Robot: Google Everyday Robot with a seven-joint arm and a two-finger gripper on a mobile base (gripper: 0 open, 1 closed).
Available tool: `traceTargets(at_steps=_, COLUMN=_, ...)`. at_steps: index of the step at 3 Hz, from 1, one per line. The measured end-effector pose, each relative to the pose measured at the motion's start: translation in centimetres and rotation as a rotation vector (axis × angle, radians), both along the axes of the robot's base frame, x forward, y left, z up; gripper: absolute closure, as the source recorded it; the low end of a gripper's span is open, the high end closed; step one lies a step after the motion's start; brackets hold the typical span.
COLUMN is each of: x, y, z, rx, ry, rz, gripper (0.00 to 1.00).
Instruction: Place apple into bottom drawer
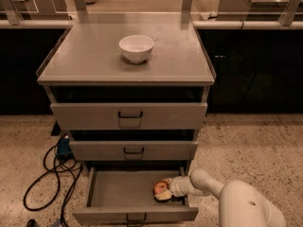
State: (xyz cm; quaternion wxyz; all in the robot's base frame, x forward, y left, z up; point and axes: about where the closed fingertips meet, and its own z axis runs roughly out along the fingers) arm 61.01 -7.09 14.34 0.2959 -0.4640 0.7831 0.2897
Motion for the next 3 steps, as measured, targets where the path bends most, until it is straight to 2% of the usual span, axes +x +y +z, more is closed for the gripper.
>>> traceTargets(at_steps=3, x=-0.01, y=0.01, z=-0.01, rx=0.0, ry=0.0, rz=0.0, gripper=0.12)
